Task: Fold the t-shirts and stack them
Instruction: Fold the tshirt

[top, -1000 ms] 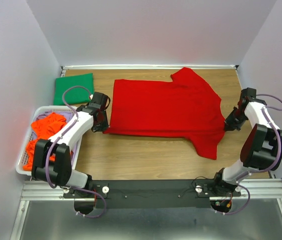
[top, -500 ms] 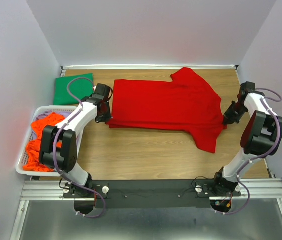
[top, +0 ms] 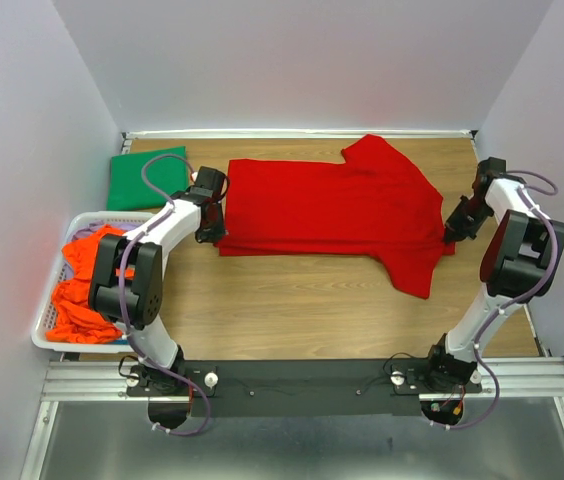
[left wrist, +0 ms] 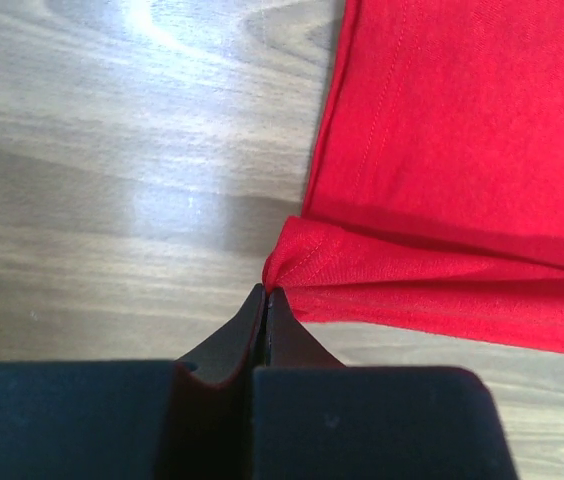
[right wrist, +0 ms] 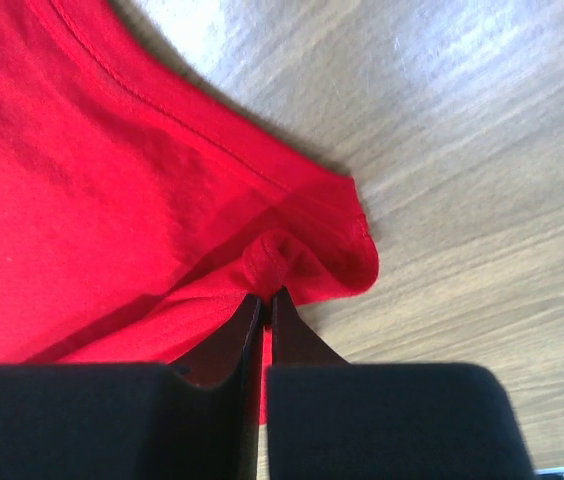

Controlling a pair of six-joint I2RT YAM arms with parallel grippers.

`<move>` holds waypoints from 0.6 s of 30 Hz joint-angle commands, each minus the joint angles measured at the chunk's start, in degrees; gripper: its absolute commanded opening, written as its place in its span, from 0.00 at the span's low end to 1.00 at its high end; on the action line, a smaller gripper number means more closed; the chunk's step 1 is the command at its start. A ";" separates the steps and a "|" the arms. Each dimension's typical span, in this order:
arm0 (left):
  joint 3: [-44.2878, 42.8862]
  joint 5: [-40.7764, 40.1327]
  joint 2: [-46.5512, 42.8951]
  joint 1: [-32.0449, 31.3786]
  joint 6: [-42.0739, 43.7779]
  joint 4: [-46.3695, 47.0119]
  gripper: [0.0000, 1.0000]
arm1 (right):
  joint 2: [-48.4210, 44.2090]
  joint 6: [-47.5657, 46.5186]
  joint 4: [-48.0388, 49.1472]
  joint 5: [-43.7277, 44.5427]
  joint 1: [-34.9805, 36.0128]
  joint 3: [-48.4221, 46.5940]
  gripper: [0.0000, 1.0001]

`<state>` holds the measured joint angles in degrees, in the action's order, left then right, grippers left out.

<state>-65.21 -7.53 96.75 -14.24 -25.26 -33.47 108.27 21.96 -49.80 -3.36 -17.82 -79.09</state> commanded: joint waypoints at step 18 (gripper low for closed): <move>-1.76 -3.46 4.50 0.88 -0.58 6.31 0.00 | 4.76 0.81 3.74 0.98 0.07 -3.35 0.13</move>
<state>-65.89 -8.23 100.20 -14.24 -25.36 -29.02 111.55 22.46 -48.73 -3.70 -17.67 -81.49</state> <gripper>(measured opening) 0.008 0.124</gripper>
